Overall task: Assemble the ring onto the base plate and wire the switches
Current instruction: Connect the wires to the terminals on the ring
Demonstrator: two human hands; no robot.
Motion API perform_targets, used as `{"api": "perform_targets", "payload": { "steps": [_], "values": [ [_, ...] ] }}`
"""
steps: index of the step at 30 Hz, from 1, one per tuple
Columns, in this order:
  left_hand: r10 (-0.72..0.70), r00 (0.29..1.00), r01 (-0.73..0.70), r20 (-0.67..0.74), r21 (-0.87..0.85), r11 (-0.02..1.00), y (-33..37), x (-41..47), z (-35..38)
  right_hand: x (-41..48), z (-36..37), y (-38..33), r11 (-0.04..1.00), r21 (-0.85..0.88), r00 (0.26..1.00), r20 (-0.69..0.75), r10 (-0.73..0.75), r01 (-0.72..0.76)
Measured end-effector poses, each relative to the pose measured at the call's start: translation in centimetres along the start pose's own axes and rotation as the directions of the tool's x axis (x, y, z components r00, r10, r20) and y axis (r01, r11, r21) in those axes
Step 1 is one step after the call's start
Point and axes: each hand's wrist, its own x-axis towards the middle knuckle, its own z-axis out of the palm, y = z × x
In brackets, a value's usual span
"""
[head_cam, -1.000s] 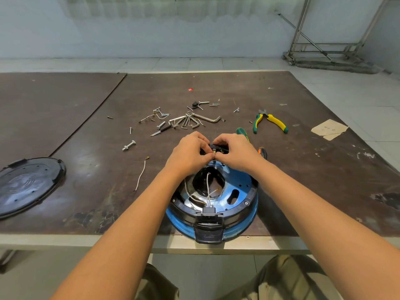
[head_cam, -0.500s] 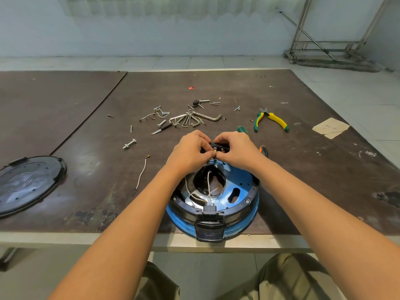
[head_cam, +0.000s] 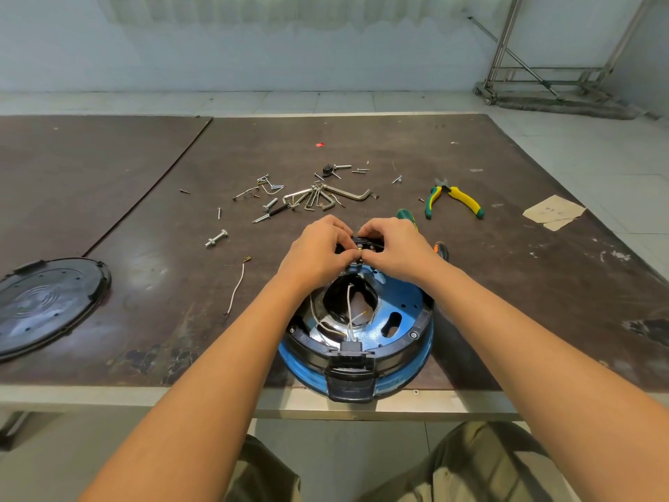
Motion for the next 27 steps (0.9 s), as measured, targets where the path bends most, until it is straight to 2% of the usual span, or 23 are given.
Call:
{"api": "perform_targets", "payload": {
  "steps": [5,8,11,13,15,17,19,20,22,27],
  "values": [
    [0.026,1.0,-0.026,-0.01,-0.021,0.999,0.3,-0.2,-0.4,0.1,0.1,0.0,1.0,0.015,1.0,-0.006,0.003,-0.003],
    [0.009,0.992,-0.029,-0.128,-0.158,0.987,0.6,-0.6,-1.1,0.1,0.2,0.0,1.0,0.023,1.0,-0.011,-0.001,0.001],
    [-0.219,0.925,0.065,-0.31,-0.438,0.896,0.2,-1.4,-2.5,0.1,0.3,0.3,0.999,0.051,1.0,-0.025,0.011,-0.009],
    [-0.372,0.873,0.174,-0.314,-0.512,0.841,-1.6,-2.0,-3.9,0.1,0.3,0.4,0.997,0.07,0.999,-0.038,0.019,-0.016],
    [-0.424,0.872,0.32,-0.245,-0.372,0.871,-4.1,-3.2,-5.1,0.1,0.4,0.3,0.998,0.053,0.999,-0.036,0.016,-0.014],
    [-0.457,0.865,0.452,-0.209,-0.07,0.889,-6.6,-4.6,-5.7,0.1,0.4,0.1,1.0,0.017,0.999,-0.034,0.009,-0.008],
    [-0.535,0.819,0.57,-0.207,0.186,0.801,-8.3,-5.7,-5.9,0.1,0.4,0.0,1.0,0.002,0.999,-0.04,0.006,-0.005],
    [-0.591,0.784,0.62,-0.189,0.251,0.743,-8.8,-6.0,-5.8,0.1,0.4,0.0,1.0,-0.002,0.999,-0.043,0.004,-0.004],
    [-0.67,0.73,0.675,-0.136,0.296,0.676,-9.0,-6.2,-5.8,0.0,0.3,-0.1,1.0,-0.016,0.999,-0.042,0.004,-0.005],
    [-0.687,0.723,0.667,-0.074,0.332,0.667,-7.7,-5.6,-5.6,-0.2,0.2,-0.3,1.0,-0.025,0.999,-0.046,0.004,-0.005]
  ]
}}
